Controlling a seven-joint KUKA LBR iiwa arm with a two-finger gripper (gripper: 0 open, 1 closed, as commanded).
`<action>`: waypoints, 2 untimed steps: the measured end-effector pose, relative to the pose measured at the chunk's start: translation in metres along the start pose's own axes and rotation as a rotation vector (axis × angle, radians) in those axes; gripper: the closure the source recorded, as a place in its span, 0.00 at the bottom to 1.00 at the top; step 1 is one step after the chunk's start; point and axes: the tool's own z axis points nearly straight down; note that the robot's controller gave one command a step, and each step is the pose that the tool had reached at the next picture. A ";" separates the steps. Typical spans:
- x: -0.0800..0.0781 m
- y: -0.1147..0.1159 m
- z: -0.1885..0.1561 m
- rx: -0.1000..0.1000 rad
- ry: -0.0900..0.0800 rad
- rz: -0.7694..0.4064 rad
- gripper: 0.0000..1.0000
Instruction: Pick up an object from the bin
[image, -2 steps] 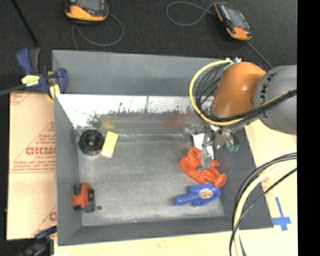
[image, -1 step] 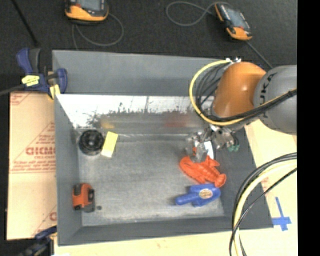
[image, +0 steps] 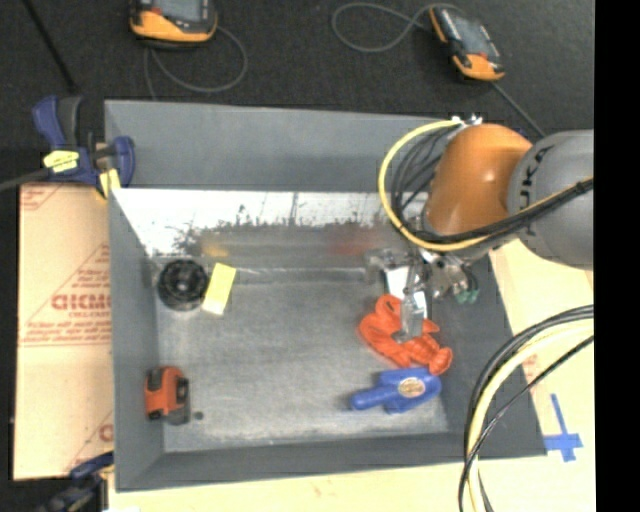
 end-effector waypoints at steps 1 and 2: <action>0.000 0.000 0.000 0.000 0.000 0.000 1.00; 0.000 0.000 0.000 0.000 0.000 0.000 0.00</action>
Offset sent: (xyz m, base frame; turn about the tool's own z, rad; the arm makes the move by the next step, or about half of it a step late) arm 0.0000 0.0000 0.0000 0.0000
